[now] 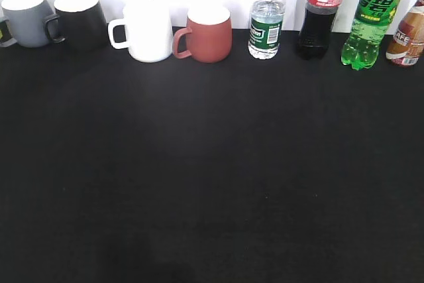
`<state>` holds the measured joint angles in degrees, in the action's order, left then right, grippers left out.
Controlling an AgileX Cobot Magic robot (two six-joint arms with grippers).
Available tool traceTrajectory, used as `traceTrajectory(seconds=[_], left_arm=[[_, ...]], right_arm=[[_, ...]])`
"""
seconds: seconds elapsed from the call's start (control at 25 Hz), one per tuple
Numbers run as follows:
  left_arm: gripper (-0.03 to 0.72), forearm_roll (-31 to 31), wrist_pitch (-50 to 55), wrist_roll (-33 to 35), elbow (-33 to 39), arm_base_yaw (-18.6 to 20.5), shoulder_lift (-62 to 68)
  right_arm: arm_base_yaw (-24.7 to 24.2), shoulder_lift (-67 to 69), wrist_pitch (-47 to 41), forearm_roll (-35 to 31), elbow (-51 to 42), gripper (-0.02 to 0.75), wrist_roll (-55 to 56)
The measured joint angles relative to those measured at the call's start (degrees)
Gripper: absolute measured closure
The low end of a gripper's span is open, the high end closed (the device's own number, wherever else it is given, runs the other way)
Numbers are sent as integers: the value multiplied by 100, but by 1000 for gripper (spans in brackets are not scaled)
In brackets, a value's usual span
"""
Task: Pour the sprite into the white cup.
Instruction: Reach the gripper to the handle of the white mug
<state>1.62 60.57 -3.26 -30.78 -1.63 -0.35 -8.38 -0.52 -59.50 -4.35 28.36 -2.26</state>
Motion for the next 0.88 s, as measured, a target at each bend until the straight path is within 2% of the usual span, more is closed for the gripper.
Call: traceTrajectory(seconds=[0.4,0.48,0.56,0.64,0.8,0.88], left_arm=[[114,-1,0,11,0,0,0],[117,-6,-317,11,-98,0,0],[117,-52,-1488,11,-120,0,16],[117,-63,-2976,11,150,0,471],[118,-16,-6447,11,1119,0,2408],[118,20,-7860,11,1254,0,3719]], right_arm=[[0,0,0,0,0,152,0],[0,0,0,0,0,152,0],[0,0,0,0,0,152,0],[0,0,0,0,0,152,0],[0,0,0,0,0,152,0],[0,0,0,0,0,152,0]])
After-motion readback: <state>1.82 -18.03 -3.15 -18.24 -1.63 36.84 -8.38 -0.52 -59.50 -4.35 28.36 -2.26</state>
